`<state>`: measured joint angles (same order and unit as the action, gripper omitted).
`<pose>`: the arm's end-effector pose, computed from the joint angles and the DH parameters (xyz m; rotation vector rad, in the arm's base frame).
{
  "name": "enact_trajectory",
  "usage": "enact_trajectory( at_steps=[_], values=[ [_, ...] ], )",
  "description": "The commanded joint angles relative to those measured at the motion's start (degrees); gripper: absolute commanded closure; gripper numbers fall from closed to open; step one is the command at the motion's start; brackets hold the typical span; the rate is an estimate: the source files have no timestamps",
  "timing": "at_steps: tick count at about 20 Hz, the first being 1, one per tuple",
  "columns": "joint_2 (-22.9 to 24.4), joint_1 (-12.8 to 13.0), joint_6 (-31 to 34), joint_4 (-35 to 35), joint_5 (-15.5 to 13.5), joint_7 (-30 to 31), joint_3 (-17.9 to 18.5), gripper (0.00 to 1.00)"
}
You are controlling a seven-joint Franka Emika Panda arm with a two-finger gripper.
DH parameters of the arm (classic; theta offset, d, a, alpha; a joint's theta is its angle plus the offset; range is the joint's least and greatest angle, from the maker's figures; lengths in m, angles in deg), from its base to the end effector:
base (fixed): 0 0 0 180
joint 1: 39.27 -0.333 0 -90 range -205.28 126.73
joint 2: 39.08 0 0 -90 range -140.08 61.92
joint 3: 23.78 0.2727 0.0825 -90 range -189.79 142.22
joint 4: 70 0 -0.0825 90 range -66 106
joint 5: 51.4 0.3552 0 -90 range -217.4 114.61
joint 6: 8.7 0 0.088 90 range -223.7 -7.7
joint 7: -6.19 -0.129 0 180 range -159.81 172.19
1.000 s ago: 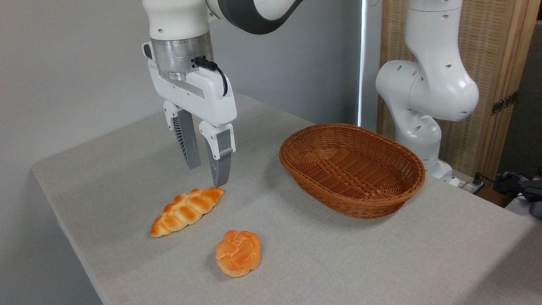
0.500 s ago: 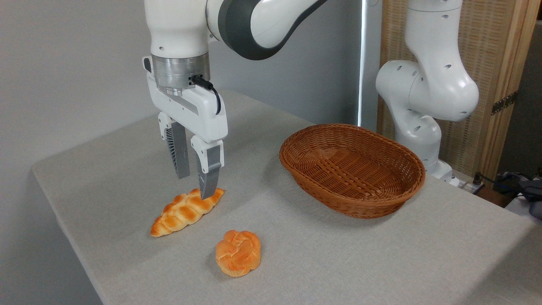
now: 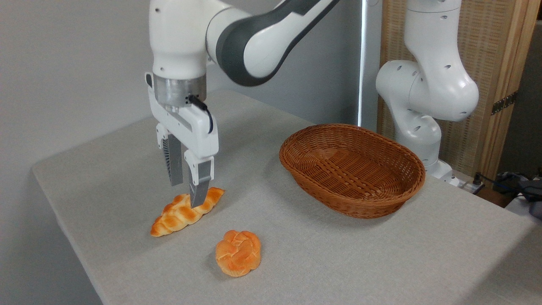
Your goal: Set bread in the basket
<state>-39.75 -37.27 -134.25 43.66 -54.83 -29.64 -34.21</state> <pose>0.5411 -0.1224 0.4243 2.8593 -1.2292 0.3167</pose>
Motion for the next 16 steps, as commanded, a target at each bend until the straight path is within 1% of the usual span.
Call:
enact_trajectory(
  at_steps=[1,6,10,11,15,16],
  values=[
    [-2.9,0.2,-2.4,0.2,-1.0,0.7,-1.5,0.0],
    [-5.3,0.3,-5.5,0.1,-1.0,3.6,-2.9,0.0],
    [-6.5,0.3,-6.3,0.1,-1.0,3.8,-3.2,0.0],
    [-7.0,0.3,-6.5,0.1,-0.6,3.8,-3.9,0.0],
    [-7.1,0.2,-6.9,0.1,-0.3,3.8,-4.1,0.01],
    [-7.1,0.2,-6.9,0.2,-0.3,3.8,-4.1,0.03]
  ],
)
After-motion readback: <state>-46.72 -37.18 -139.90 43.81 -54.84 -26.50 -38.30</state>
